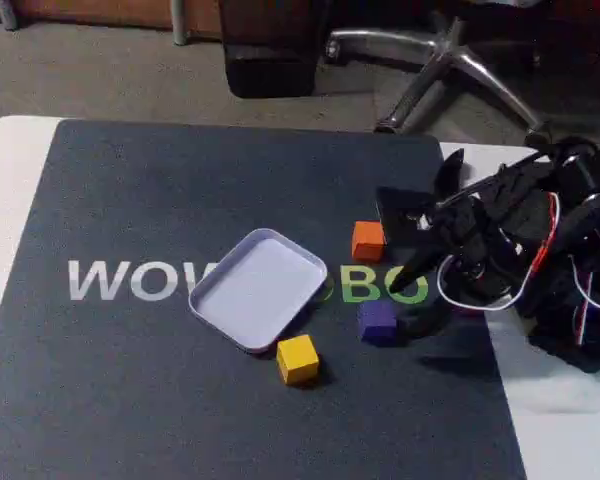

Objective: Move blocks one by one until all three blocks are in the tray.

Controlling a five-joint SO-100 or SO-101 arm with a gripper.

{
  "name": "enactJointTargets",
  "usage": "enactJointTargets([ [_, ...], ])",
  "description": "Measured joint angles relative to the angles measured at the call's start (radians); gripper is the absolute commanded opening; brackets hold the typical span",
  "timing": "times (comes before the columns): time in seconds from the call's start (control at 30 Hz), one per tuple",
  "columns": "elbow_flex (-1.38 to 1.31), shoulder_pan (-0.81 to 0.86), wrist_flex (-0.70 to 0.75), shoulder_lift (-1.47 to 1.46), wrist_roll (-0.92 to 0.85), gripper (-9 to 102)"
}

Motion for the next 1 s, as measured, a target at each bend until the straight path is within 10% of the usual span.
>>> enactJointTargets([
  [0.4,-0.003,0.035,-0.037,-0.002,-0.020,24],
  [1.0,-0.396,0.000,0.391,-0.144,-0.078,24],
])
